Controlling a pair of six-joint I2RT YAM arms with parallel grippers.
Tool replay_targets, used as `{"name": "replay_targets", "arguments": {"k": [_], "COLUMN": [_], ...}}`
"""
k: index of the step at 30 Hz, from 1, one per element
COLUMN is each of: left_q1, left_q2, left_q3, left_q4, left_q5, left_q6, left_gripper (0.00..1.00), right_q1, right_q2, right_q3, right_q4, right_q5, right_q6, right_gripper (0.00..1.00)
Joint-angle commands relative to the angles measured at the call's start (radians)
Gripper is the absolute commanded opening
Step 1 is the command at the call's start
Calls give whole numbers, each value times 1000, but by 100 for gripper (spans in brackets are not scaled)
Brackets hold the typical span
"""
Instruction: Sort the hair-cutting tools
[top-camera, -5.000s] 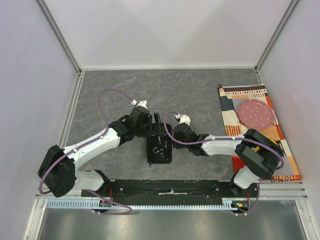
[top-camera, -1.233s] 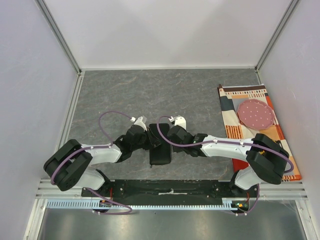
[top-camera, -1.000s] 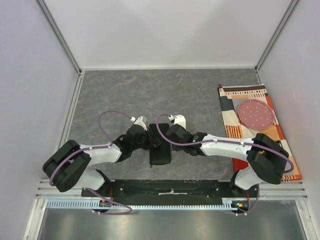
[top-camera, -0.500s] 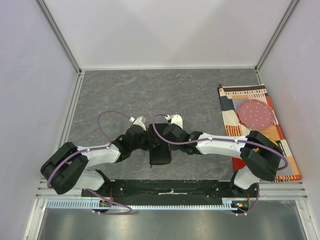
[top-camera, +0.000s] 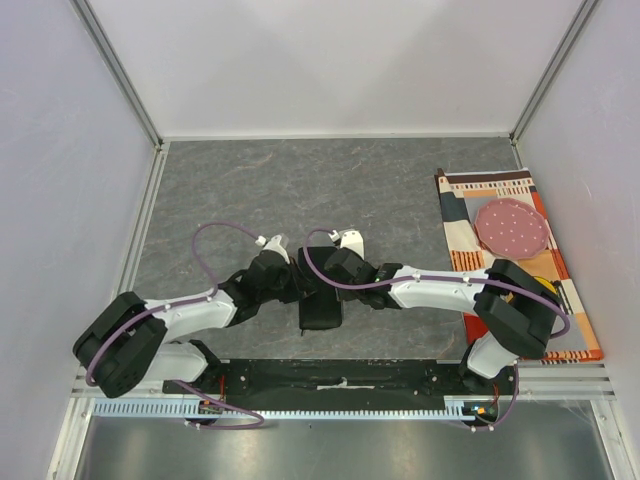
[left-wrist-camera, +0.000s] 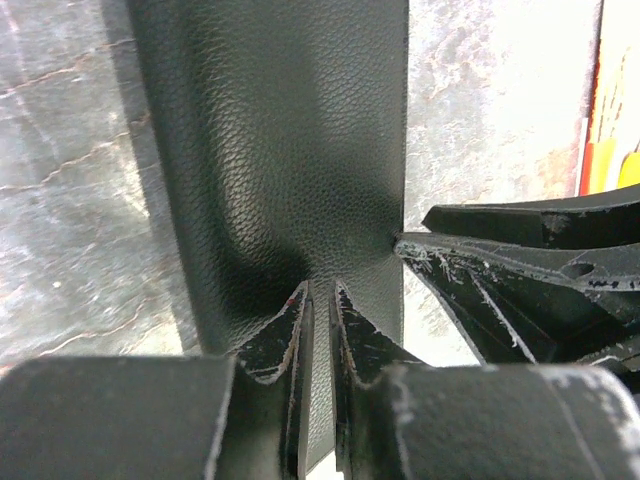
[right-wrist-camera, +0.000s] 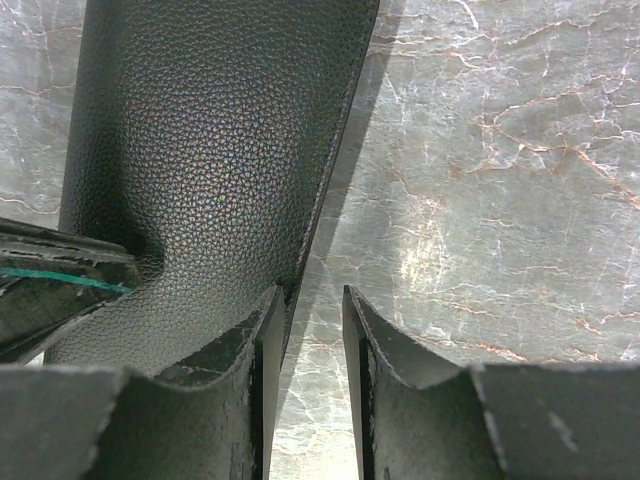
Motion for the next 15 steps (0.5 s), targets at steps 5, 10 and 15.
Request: {"name": "replay_targets", "arguments": {"k": [5,10,15], "left_q1": [27,59,68], "left_q2": [-127,-206,-289], "left_q3": [53,30,29], "left_q4": [-222,-237,-328], "left_q5": [-70,-22,-79], "left_q6": [95,128,135], "left_gripper": [19,13,11], "right_q1": [4,6,4], "right_q2": [44,52,57], "right_q3": [-26,-30,-33], "right_q4": [39,46,49], "right_q5": [-12,-20,-25], "right_q6": [8,7,0], "right_gripper": [38,38,37]}}
